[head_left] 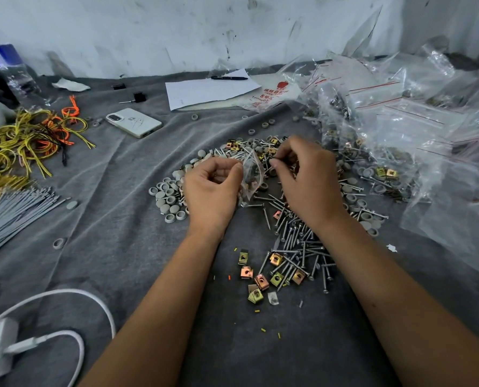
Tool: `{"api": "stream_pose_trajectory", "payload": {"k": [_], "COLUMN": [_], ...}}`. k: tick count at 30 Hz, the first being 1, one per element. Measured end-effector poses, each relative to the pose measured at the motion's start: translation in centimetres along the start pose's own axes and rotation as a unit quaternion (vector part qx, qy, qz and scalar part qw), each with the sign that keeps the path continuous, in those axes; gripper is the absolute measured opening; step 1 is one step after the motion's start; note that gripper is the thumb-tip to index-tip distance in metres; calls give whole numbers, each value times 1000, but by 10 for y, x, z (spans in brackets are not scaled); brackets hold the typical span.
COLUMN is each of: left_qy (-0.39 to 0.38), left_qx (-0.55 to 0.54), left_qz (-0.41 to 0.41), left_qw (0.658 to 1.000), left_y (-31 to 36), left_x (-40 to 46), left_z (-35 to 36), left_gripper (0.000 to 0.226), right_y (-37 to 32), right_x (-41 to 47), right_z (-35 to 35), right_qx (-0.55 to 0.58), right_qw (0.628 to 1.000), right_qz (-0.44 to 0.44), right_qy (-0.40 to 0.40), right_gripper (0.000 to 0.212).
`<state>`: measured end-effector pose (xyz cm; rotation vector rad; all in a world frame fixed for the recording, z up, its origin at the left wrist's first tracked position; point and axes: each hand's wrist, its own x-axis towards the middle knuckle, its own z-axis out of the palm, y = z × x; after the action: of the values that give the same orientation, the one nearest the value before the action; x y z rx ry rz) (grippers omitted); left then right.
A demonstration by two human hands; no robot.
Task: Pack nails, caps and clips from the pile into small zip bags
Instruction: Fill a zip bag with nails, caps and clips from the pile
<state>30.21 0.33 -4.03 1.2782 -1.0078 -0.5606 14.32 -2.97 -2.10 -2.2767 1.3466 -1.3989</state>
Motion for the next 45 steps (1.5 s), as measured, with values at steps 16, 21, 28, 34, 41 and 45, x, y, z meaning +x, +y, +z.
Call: {"api": "stream_pose_trajectory", "payload": {"k": [16,21,28,34,41,45], "left_qy": [-30,-30,-13,-1,9,13], "left_qx": [-10,-7,-16,-40,-53,-51], "left_qz": [17,14,4,-5,-9,-10], "left_qw": [999,999,1000,999,999,999], "left_y": [-2,-1,-2,-7,-4,-3], "left_x": [-2,-2,0,2,3,3], "left_z": [2,2,1,0,-1,-1], "left_gripper": [12,22,19,16,20,20], "right_y": [-12,-7,3,36,27,31], "right_x": [-13,-13,-5,1,4,6], "right_z": [8,10,-6,-21,-34,-42], "right_qx": [5,-25,-45,-183,-29,-19], "right_qw": [992,976,999,965,969,937], "right_qz": [-97,-131,4,185,35,46], "right_qy": [-82,-171,7,-22,-244,-346], "right_gripper": [16,8,15,28,10,9]}}
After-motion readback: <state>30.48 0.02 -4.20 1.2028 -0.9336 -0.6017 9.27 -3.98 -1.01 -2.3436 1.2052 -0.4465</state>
